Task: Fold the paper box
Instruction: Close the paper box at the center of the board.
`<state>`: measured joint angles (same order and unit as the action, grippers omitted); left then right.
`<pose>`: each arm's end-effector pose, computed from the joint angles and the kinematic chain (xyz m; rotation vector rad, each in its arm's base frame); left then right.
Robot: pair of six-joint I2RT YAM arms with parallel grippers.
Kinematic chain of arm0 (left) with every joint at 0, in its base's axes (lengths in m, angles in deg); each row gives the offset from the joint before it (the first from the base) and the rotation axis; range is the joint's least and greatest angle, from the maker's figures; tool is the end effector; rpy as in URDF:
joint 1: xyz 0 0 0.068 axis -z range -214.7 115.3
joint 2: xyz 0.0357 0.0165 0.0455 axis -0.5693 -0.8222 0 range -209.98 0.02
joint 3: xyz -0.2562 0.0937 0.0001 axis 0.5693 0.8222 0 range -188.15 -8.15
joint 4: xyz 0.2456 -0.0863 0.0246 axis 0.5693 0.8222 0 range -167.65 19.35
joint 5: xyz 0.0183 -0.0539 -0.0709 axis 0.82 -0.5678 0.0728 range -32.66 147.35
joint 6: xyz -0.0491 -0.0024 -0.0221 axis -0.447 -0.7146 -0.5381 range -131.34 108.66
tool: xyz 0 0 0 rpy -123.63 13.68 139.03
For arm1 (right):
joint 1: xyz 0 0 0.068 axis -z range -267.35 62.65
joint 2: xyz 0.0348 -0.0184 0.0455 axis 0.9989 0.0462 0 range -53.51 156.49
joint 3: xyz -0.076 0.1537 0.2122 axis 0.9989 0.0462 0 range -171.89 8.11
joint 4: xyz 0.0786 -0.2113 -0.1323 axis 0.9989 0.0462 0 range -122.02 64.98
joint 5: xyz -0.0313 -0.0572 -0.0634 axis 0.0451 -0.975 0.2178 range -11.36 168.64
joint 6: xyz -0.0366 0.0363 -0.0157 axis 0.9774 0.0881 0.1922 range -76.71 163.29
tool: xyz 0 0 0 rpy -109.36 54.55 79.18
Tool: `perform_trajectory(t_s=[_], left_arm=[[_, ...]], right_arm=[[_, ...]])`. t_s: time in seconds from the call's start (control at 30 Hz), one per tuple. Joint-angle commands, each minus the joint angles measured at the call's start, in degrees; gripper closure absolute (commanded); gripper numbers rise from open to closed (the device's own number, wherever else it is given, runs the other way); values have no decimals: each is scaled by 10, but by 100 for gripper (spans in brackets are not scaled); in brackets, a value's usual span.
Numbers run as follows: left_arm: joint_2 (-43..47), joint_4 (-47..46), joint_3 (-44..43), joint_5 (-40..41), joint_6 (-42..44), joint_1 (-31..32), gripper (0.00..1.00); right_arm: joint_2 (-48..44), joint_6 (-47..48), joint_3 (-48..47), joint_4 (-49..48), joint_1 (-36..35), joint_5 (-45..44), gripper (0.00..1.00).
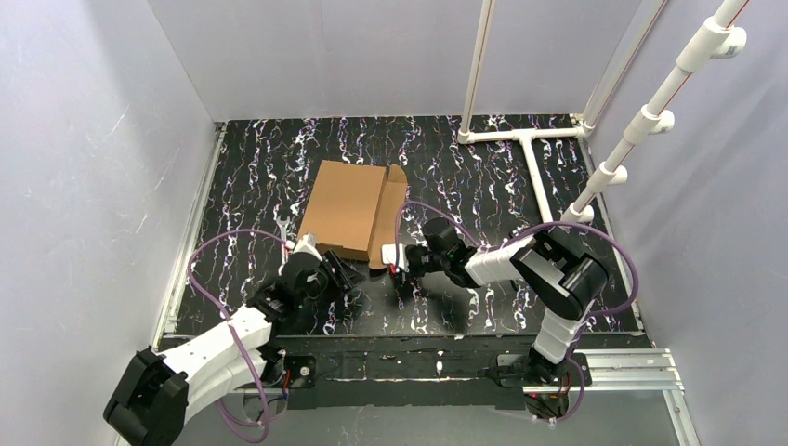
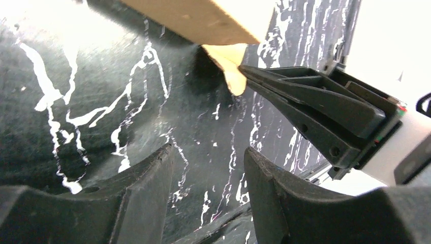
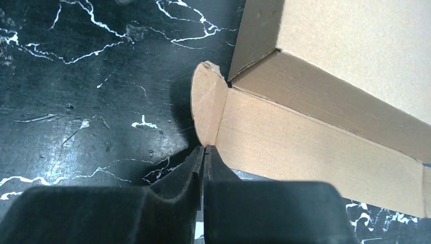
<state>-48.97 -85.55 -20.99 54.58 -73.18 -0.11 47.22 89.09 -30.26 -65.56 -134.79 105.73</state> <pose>0.1443 -0.1015 0.1647 -0.4980 2.1927 -1.0384 0.2102 0.2529 0.1328 -1.6751 1.1849 0.5064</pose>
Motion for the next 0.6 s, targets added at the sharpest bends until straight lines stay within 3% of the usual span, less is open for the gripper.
perform_trajectory(t_s=[0.0, 0.1, 0.27, 0.33, 0.4, 0.57], left_arm=[[-8, -23, -45, -2, 78, -4, 48], [-10, -23, -66, -11, 168, -4, 47], [-11, -19, -107, -72, 439, -4, 46], [-8, -9, -117, -98, 562, -4, 41], [-3, -11, -127, -117, 650, 0, 29], [-28, 5, -157, -182, 855, 0, 21]], right_arm=[[15, -73, -31, 36, 23, 56, 91], [22, -104, -42, 42, 37, 77, 91], [38, -127, -60, 64, 51, 98, 90], [44, -135, -65, 67, 54, 107, 90], [52, -140, -72, 71, 55, 112, 90], [61, -146, -87, 87, 60, 121, 90]])
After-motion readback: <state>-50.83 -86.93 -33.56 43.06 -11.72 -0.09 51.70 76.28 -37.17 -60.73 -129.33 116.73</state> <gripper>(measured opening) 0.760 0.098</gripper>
